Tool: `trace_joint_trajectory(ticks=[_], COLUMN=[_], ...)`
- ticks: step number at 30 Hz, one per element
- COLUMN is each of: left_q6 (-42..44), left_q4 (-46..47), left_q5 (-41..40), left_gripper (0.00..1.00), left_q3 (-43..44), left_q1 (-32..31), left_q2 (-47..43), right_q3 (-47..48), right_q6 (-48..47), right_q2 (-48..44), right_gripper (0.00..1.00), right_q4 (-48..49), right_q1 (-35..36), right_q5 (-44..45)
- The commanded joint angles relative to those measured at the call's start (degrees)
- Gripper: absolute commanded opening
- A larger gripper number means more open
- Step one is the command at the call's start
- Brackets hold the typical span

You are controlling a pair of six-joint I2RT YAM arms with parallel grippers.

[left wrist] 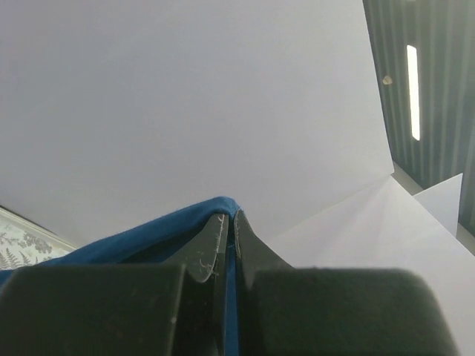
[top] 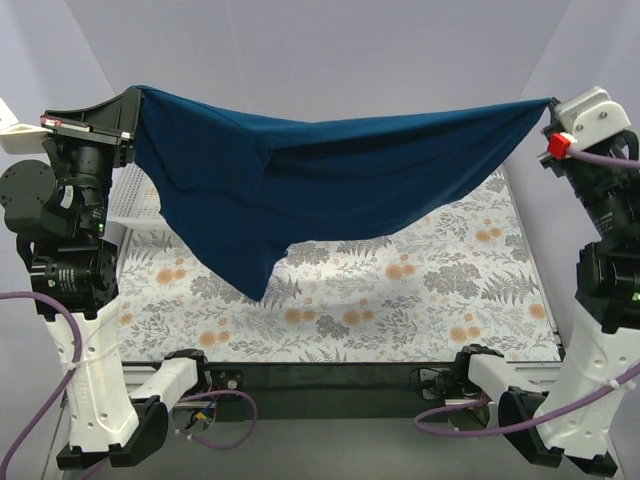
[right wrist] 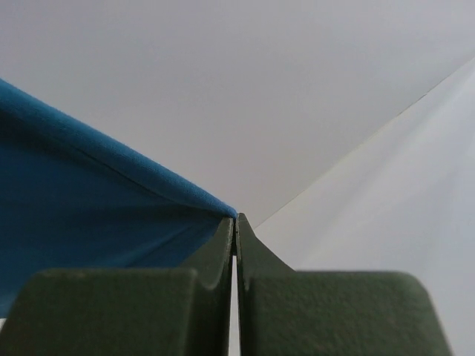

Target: Fold and stack the t-shirts

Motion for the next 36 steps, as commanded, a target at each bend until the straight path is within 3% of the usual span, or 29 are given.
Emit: trace_joint_trajectory(ticks=[1,5,11,16,19,23,28,32,35,36], left_q6=[-1.5,-2.1,-1.9,-3.4,-4.1,-5.8,-5.5,-3.1,-2.7,-2.9], left_q4=[0.7,1.4,2.5,8.4,12.2,14.3,17.2,19.1,22.8,25.0], left_q5=[-1.5,-0.1,0.0,5.5,8.2,10.1,12.7,15.8,18.0,20.6], left_gripper=[0.0,0.0,0.0,0.0,0.0,0.0,0.0,0.0,0.0,0.0], left_q3=[-0.5,-2.0,-7.4,-11.2,-7.8,1.7,8.7,0.4,-15.4,-24.1], left_q1=[0.2,0.1,0.1,0.0,0.1,0.0,0.0,0.0,0.0,0.0], left_q2=[-1.4,-2.3,0.4,10.4,17.2,23.7,24.6,18.7,10.9,7.9], right_q3=[-0.9,0.9,-10.3,-15.3,-11.4,3.4,8.4,-4.9,-23.4,-28.8], right_q6=[-1.0,-0.1,2.6,5.1,6.8,10.2,12.0,9.5,4.9,3.8], right_q2=[-3.5,-3.8,-1.0,6.6,12.6,20.3,21.1,13.1,3.1,0.7], right_gripper=[0.01,0.01,0.01,0.01,0.01,0.01,0.01,0.01,0.01,0.01], right_q4=[5.4,5.4,8.8,12.9,14.1,13.8,13.9,17.7,22.6,23.4], right_q1=[-0.2,-0.2,-0.2,-0.2,-0.2,-0.4,-0.8,-1.5,-1.6,-1.5], right_q5=[2.9,3.5,0.7,0.2,2.5,5.1,5.8,4.2,1.9,1.3])
